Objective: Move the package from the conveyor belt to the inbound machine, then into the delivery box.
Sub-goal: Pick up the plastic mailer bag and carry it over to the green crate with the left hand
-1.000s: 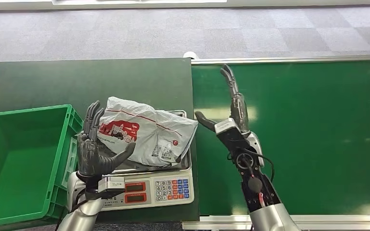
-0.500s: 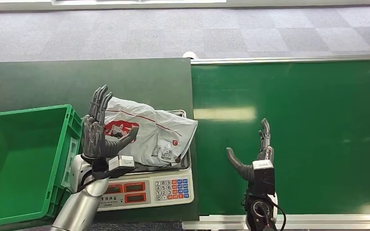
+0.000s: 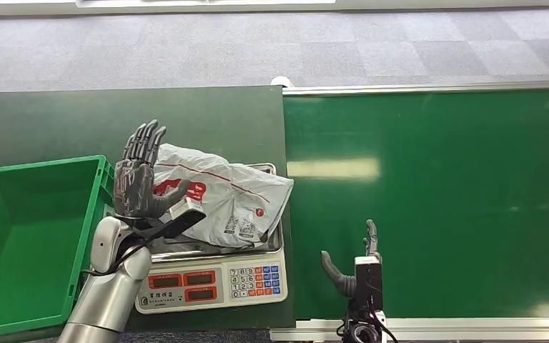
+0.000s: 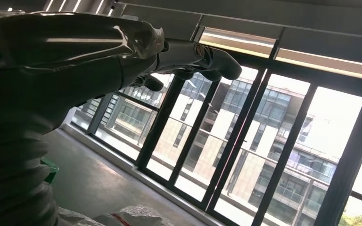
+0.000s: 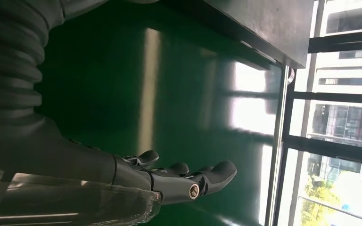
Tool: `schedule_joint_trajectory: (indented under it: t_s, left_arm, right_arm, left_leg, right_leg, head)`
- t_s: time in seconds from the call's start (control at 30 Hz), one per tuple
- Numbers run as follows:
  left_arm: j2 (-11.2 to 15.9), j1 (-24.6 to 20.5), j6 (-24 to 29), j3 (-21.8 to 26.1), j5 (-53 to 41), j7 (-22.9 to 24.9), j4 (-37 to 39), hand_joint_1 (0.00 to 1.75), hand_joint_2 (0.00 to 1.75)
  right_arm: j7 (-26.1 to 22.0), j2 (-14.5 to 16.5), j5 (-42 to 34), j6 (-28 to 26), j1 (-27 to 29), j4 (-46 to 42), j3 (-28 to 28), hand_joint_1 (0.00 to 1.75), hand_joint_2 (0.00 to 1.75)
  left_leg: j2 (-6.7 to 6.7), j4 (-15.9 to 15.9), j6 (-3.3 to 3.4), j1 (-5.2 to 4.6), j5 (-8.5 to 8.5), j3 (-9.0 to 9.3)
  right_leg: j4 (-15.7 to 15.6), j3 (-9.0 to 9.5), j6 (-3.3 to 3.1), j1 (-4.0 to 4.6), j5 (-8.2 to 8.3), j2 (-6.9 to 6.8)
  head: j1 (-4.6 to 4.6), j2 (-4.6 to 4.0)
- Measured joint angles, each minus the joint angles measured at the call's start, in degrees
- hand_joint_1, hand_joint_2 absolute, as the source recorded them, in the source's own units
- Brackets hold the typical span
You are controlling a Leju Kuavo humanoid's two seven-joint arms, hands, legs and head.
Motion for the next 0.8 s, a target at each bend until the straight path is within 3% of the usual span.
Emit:
schedule_joint_trajectory:
  t_s: [0.17,0.37,0.53,0.8]
  left_arm:
    - [2.5,-0.8,-1.7,2.3,-1.7,1.5,0.7,0.0,1.75]
    - [6.7,-1.2,-11.3,5.4,2.9,-0.8,0.8,0.0,1.75]
    - [9.8,-1.0,-15.9,7.6,4.1,-1.8,0.9,0.0,1.75]
    - [11.1,-0.1,-21.3,7.9,0.2,-0.9,2.3,0.0,1.75]
  right_arm:
    - [0.0,0.4,0.2,-0.5,0.3,0.7,1.2,0.0,1.75]
    - [0.0,0.8,0.2,-0.8,0.3,1.2,2.9,0.0,1.75]
    - [0.0,1.0,0.0,-0.7,0.3,1.4,4.2,0.0,1.75]
    - [0.0,1.5,0.1,0.0,0.0,2.5,6.2,0.0,1.75]
  left_leg:
    - [0.02,0.0,-0.01,0.01,0.0,0.0]
    - [0.07,0.0,-0.01,0.02,0.01,0.01]
    - [0.07,0.0,-0.01,0.01,0.01,0.0]
    - [0.06,0.0,-0.01,0.01,0.01,0.0]
  right_leg:
    - [0.0,-0.01,-0.01,0.02,-0.01,0.01]
    - [0.0,-0.01,-0.01,0.02,-0.01,0.08]
    - [0.0,-0.02,-0.01,0.02,-0.01,0.08]
    - [0.0,-0.01,-0.01,0.02,-0.01,0.08]
  head:
    - [0.0,0.0]
    - [0.01,0.0]
    - [0.01,0.0]
    - [0.02,0.0]
